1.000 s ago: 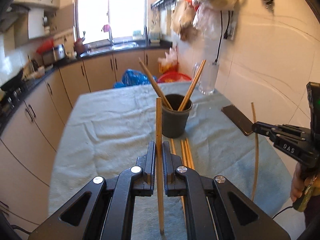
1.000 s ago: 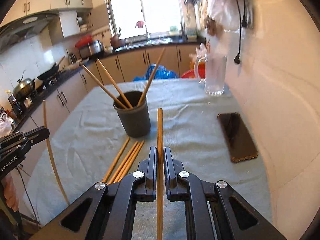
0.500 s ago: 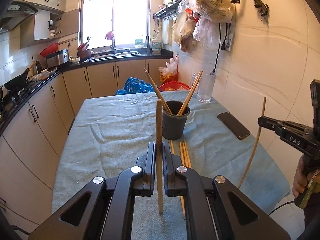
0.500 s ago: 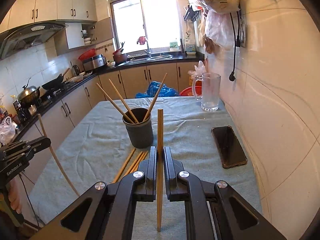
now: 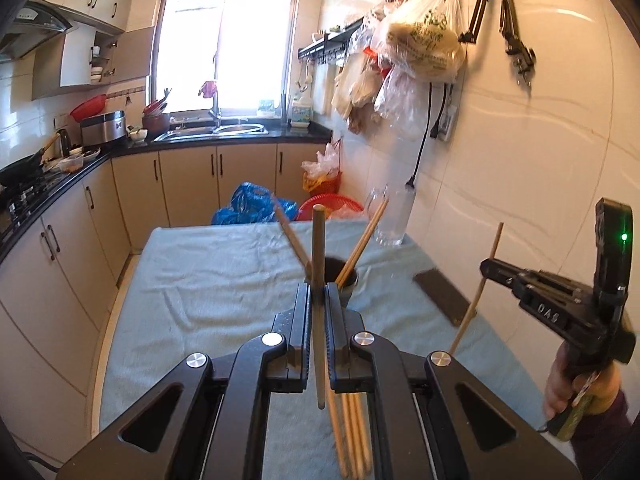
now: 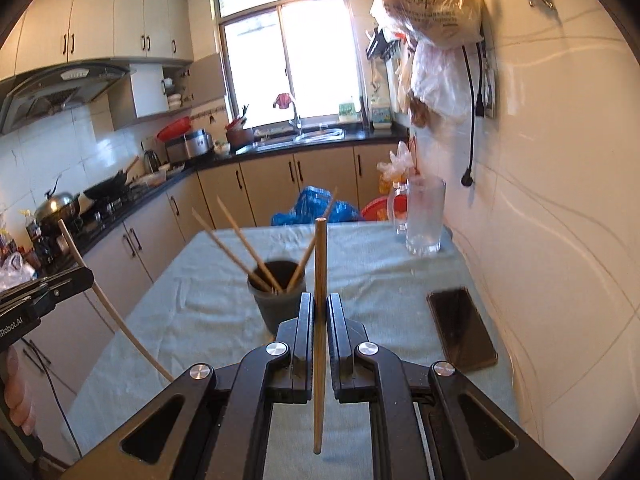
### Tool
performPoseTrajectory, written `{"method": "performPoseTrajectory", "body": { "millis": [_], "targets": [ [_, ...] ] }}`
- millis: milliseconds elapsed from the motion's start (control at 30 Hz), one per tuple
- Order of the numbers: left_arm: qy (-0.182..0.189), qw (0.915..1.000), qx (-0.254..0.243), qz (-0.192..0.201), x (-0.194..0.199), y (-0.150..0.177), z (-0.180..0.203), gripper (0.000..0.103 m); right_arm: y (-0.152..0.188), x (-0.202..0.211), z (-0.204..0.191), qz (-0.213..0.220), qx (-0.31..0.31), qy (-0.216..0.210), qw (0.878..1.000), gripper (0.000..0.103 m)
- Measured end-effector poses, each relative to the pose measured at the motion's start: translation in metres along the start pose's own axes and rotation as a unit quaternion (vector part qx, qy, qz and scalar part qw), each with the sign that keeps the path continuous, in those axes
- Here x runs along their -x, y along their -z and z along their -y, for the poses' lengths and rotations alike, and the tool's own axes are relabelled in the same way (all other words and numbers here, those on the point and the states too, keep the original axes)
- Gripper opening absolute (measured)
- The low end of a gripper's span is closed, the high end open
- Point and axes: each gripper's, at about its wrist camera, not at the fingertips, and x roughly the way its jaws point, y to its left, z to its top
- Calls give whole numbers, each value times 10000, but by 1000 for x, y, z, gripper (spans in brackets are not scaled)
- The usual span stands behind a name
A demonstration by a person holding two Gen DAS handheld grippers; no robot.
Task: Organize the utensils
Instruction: 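Lower both chopsticks into the black holder and open both grippers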
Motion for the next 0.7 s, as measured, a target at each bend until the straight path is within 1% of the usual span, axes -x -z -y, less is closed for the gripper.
{"method": "performPoseTrajectory", "body": {
  "millis": [100, 200, 300, 400, 533, 633, 700],
  "targets": [
    [22, 9999, 31, 148, -6, -26, 4, 6, -21, -3, -3, 218, -119, -61, 9997, 7],
    [-46, 9994, 92, 335, -18, -57, 7, 6, -48, -8, -6, 504, -300, -182, 9981, 7],
    [-78, 9988, 244, 418, -36, -83, 7, 6, -72, -16, -10, 723, -434, -260, 9961, 7],
    [-43, 9983, 409, 419, -58, -102, 3, 6, -92, -32, -14, 876, -577, -303, 9940, 7],
    [-39, 9982, 538, 275, -97, -113, -1, 6, -108, -60, -13, 917, -804, -349, 9919, 7],
    [-124, 9988, 470, 62, -129, -110, -1, 6, -111, -85, -13, 891, -787, -192, 9927, 7],
    [-177, 9988, 407, -192, -152, -101, -1, 6, -108, -101, -12, 737, -814, -171, 9938, 7]
  ]
}}
